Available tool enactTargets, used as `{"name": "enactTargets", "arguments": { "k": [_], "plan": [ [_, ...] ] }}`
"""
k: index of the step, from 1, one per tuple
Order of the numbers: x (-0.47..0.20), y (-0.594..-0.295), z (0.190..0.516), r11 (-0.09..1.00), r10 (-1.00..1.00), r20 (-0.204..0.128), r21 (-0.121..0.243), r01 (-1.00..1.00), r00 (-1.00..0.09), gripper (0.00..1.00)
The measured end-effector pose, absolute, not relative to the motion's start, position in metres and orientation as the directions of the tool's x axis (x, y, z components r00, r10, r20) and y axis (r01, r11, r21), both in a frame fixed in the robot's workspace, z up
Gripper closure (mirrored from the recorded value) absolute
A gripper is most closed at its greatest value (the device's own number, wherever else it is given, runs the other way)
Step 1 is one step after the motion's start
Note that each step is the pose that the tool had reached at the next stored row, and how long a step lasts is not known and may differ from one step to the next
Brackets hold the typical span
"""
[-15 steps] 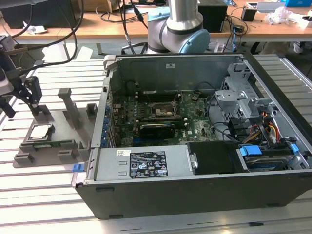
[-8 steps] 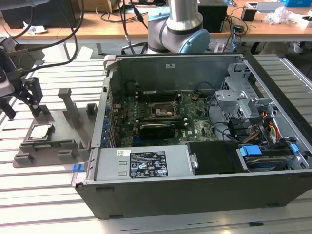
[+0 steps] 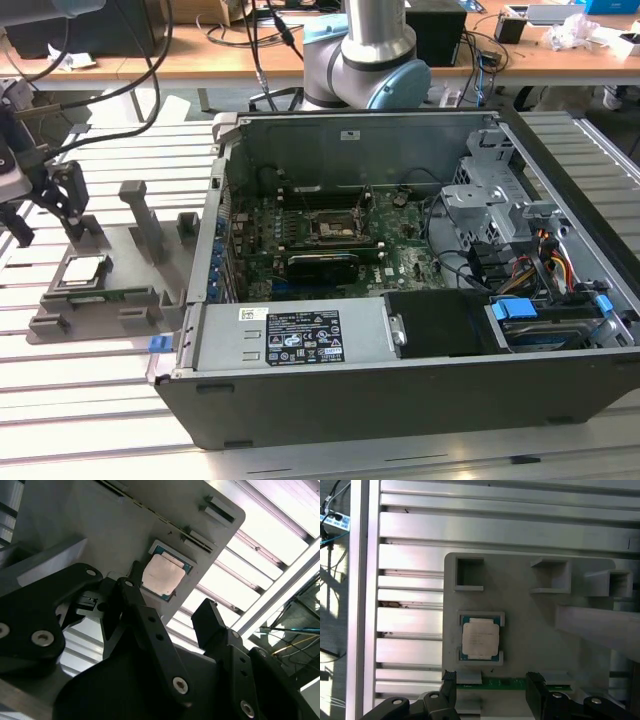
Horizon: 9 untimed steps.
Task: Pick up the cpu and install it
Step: 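Pick up the cpu and move it towards the insertion slot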
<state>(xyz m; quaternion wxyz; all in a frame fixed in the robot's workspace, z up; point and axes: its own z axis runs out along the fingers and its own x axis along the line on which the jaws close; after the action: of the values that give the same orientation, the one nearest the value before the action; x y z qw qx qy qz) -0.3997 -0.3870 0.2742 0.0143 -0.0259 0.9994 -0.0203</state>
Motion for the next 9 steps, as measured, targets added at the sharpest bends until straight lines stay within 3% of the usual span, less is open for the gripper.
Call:
{"name": "enactTargets", "arguments": {
  "k": [9],
  "plan": [
    [-0.3997, -0.3871, 0.2706, 0.998, -0.052, -0.027, -0.041, -0.051, -0.998, 0.34]
  ]
}}
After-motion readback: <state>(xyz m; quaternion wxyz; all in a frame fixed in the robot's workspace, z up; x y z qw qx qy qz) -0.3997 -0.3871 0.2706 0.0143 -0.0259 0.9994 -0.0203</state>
